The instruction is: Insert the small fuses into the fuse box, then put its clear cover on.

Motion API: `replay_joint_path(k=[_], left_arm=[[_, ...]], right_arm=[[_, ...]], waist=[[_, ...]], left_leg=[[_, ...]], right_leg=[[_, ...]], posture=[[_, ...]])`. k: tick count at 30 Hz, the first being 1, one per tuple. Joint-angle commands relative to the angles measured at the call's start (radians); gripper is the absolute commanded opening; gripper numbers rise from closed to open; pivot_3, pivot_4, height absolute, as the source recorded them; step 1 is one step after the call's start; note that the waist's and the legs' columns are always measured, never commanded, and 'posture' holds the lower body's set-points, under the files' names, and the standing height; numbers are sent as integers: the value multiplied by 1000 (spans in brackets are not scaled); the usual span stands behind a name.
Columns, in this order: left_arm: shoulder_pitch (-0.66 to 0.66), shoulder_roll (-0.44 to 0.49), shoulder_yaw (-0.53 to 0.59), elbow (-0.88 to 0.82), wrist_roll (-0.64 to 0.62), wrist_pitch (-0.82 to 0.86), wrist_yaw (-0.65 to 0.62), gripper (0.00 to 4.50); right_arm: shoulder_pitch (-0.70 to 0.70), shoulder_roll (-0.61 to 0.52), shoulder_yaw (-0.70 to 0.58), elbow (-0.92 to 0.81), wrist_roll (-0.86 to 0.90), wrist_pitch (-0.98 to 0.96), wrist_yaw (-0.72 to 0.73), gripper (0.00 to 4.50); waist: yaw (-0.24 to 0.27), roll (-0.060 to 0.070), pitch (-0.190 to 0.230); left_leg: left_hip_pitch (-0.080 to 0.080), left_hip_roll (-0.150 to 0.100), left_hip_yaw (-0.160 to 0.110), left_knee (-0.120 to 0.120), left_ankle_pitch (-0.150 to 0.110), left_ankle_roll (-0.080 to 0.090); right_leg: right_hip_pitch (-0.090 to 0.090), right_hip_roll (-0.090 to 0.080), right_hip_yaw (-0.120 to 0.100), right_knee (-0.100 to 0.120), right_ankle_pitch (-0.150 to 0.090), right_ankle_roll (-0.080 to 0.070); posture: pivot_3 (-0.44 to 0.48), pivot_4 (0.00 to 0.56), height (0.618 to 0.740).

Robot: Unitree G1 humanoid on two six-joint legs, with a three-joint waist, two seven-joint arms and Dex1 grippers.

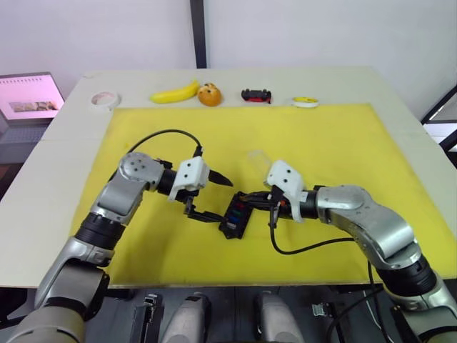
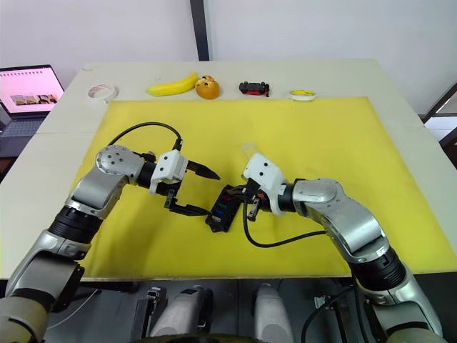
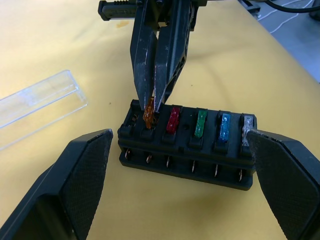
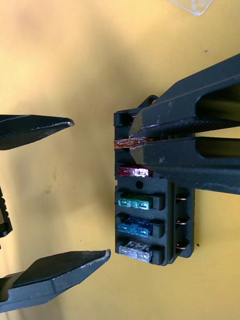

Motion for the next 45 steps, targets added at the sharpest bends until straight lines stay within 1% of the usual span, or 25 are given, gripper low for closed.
replay_joint_path(k=[1, 11, 23, 39, 45], left_arm=[[-12, 8, 23, -18, -2, -11, 2, 4500], [-15, 6, 21, -15, 0, -12, 5, 4500], [-16, 9, 24, -12, -1, -10, 5, 4500], [-20, 5, 23, -5, 0, -14, 5, 4500], [-20, 5, 22, -4, 2, -14, 6, 4500]], right_arm=[[-49, 10, -34, -70, 43, 34, -3, 213], [-65, -5, -36, -84, 71, 104, -25, 213], [-62, -2, -20, -50, 51, 106, -54, 213], [-53, -5, -9, -58, 53, 115, -57, 213], [-65, 7, -23, -71, 68, 130, -63, 213]], waist=[[0, 0, 0], [0, 0, 0], [1, 0, 0], [0, 0, 0], [0, 0, 0]], left_leg=[[0, 0, 0, 0, 0, 0], [0, 0, 0, 0, 0, 0], [0, 0, 0, 0, 0, 0], [0, 0, 0, 0, 0, 0], [0, 0, 0, 0, 0, 0]], right_leg=[[0, 0, 0, 0, 0, 0], [0, 0, 0, 0, 0, 0], [0, 0, 0, 0, 0, 0], [0, 0, 0, 0, 0, 0], [0, 0, 0, 0, 0, 0]], posture=[[0, 150, 740], [0, 150, 740], [0, 150, 740], [0, 150, 740], [0, 150, 740]])
